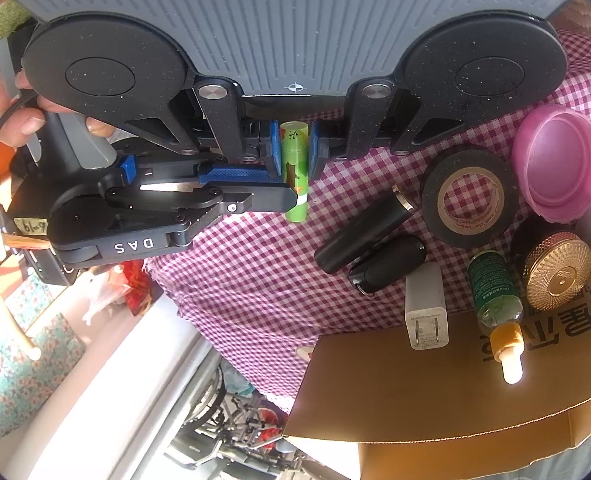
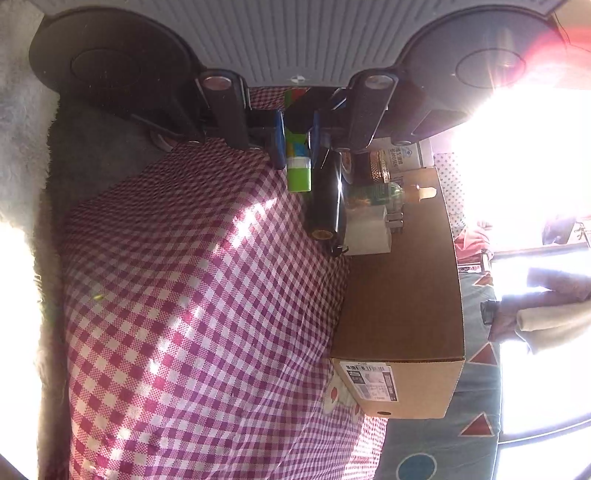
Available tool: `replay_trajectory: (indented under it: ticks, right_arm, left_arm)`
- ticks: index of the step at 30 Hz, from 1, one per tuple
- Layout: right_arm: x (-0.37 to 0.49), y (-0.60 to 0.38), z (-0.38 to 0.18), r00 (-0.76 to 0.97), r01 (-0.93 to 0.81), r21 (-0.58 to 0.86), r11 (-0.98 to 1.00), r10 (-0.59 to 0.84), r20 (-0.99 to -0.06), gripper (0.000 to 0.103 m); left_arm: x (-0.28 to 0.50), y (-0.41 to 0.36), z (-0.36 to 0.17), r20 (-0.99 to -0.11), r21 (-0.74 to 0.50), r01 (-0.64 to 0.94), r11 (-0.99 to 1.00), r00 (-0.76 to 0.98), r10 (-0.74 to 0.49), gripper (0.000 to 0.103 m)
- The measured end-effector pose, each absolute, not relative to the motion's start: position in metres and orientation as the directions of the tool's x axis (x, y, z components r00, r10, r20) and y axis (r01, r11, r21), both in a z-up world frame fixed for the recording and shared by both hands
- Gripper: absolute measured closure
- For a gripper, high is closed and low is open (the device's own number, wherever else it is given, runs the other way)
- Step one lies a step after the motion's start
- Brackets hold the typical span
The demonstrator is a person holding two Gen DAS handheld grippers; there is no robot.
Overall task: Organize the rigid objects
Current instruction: 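Lift the glue stick with the right gripper and carry it over the box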
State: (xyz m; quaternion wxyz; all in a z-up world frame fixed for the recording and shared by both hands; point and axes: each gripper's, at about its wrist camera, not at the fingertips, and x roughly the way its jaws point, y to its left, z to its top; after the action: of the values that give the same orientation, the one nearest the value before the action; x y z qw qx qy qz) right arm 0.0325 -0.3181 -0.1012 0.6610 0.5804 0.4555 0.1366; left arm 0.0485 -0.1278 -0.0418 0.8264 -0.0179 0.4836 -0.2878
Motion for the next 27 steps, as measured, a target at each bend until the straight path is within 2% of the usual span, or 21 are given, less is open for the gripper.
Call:
replay_trajectory:
  ticks: [5, 7, 8, 9, 16, 17, 19, 21, 24, 27]
  right_arm:
    - [0.036, -0.312, -0.093, 0.535, 0.347, 0.876, 0.336, 0.696, -0.479, 0.087]
    - [0.039, -0.308, -0.091, 0.52, 0.362, 0.857, 0.366, 0.684, -0.512, 0.075]
    - [0.039, -0.308, -0.09, 0.518, 0.364, 0.852, 0.377, 0.677, -0.522, 0.059]
    - [0.038, -0.307, -0.091, 0.525, 0.363, 0.85, 0.382, 0.67, -0.525, 0.051]
    - [0.041, -0.308, -0.092, 0.534, 0.35, 0.856, 0.38, 0.67, -0.516, 0.055]
    - [0.042, -0.306, -0.092, 0.531, 0.348, 0.858, 0.377, 0.675, -0.512, 0.061]
    - [0.044, -0.302, -0.095, 0.527, 0.35, 0.859, 0.373, 0.68, -0.51, 0.063]
    - [0.043, -0.299, -0.096, 0.525, 0.348, 0.858, 0.378, 0.68, -0.512, 0.077]
    - [0.039, -0.298, -0.095, 0.535, 0.343, 0.862, 0.374, 0.676, -0.507, 0.083]
    - [0.032, -0.3, -0.091, 0.548, 0.336, 0.862, 0.381, 0.665, -0.507, 0.084]
  left_arm:
    - [0.049, -0.129, -0.043, -0.791, -0.302, 0.464, 0.833, 0.365, -0.491, 0.089]
    - [0.05, -0.129, -0.044, -0.793, -0.306, 0.463, 0.832, 0.36, -0.492, 0.089]
    - [0.05, -0.129, -0.045, -0.792, -0.308, 0.464, 0.83, 0.358, -0.494, 0.089]
    - [0.05, -0.129, -0.045, -0.792, -0.308, 0.466, 0.829, 0.356, -0.495, 0.089]
    - [0.051, -0.129, -0.046, -0.79, -0.318, 0.475, 0.82, 0.346, -0.507, 0.089]
    - [0.051, -0.13, -0.046, -0.789, -0.319, 0.477, 0.819, 0.345, -0.509, 0.089]
    - [0.049, -0.132, -0.046, -0.788, -0.317, 0.487, 0.814, 0.343, -0.511, 0.089]
    - [0.048, -0.133, -0.046, -0.788, -0.315, 0.493, 0.811, 0.341, -0.513, 0.089]
    - [0.044, -0.135, -0.046, -0.788, -0.307, 0.503, 0.808, 0.342, -0.512, 0.089]
    - [0.041, -0.135, -0.044, -0.782, -0.311, 0.506, 0.804, 0.345, -0.52, 0.089]
